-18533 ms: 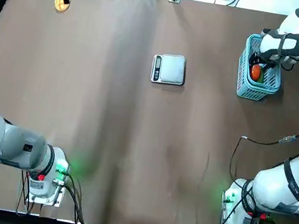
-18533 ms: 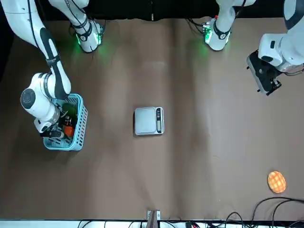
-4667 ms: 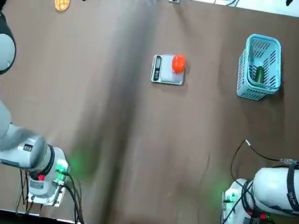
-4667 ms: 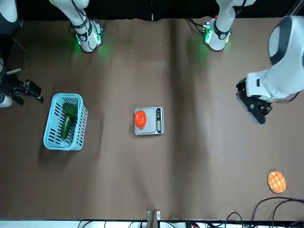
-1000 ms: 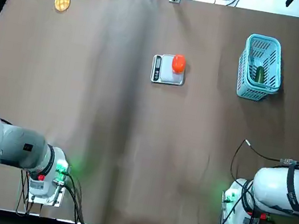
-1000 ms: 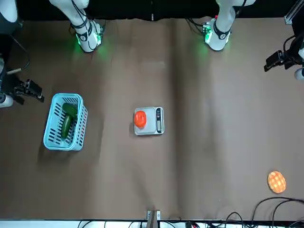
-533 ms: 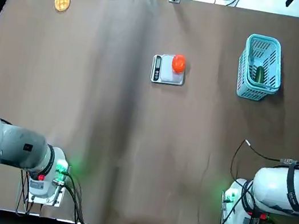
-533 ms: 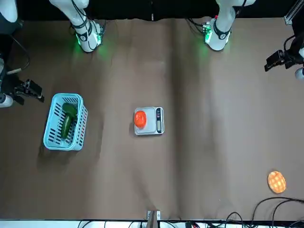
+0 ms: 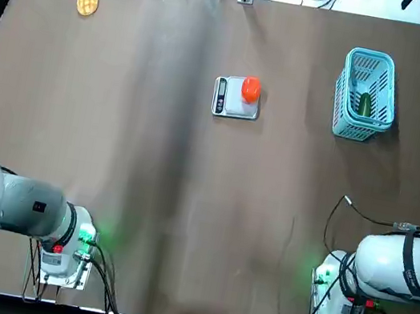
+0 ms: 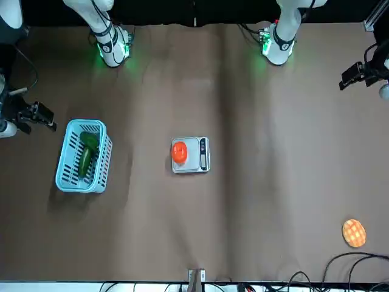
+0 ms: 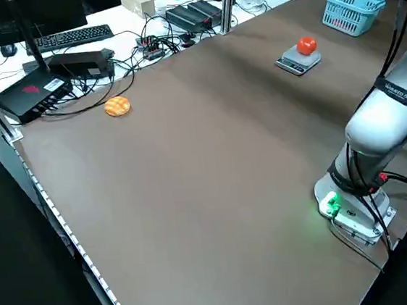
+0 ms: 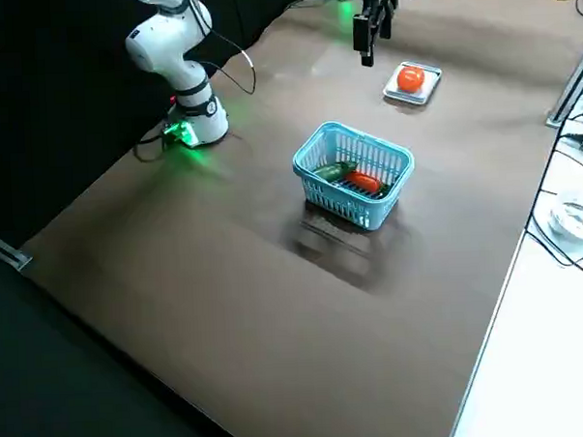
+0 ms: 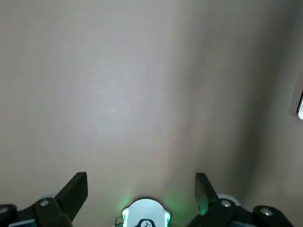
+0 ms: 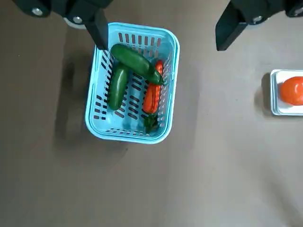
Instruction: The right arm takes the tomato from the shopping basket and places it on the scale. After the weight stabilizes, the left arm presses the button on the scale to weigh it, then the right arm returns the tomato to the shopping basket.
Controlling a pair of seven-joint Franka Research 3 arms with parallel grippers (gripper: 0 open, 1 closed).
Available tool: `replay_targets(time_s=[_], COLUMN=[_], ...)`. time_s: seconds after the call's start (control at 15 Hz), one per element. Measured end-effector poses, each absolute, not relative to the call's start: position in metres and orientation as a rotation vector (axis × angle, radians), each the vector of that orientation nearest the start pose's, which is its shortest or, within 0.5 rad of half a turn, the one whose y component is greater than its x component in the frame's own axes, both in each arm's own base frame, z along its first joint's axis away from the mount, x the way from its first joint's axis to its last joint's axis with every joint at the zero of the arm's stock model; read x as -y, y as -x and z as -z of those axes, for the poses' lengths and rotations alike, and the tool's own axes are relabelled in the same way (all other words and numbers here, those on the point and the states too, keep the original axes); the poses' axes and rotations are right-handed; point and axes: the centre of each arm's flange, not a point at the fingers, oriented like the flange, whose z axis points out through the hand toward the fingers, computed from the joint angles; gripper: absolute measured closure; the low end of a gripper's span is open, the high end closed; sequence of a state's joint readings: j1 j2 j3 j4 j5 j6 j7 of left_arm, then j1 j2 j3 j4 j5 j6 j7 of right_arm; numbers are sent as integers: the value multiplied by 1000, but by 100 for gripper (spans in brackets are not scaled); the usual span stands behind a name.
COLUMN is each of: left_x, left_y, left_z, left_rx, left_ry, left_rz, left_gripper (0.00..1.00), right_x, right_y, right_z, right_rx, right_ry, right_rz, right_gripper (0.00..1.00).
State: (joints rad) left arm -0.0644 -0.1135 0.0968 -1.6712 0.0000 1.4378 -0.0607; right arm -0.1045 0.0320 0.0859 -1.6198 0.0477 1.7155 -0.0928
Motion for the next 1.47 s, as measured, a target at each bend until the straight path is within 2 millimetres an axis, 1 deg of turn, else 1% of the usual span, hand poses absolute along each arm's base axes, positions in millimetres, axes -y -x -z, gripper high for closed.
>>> replay_targets(time_s=[0.13,0.33,0.93,1.13,1.4,1.47], left_x=[-19,-20,-23,-23,-23,-23], left_y=[-503,-504,-504,-504,-502,-502], left_z=[-627,-630,-630,-630,-629,-629], left_rx=[150,203,210,210,210,210], left_ry=[3141,3138,3138,3138,3136,3136], left_rz=[-189,-178,-178,-178,-202,-204], left_gripper=[0,0,0,0,0,0], right_x=[7,7,7,9,14,13], right_y=[-577,-577,-576,-573,-573,-572], right_z=[-596,-596,-596,-593,-592,-591], right_rx=[106,106,104,100,83,84], right_ry=[3092,3092,3092,3091,3092,3090], right_rz=[103,103,96,55,43,31], right_gripper=[0,0,0,0,0,0])
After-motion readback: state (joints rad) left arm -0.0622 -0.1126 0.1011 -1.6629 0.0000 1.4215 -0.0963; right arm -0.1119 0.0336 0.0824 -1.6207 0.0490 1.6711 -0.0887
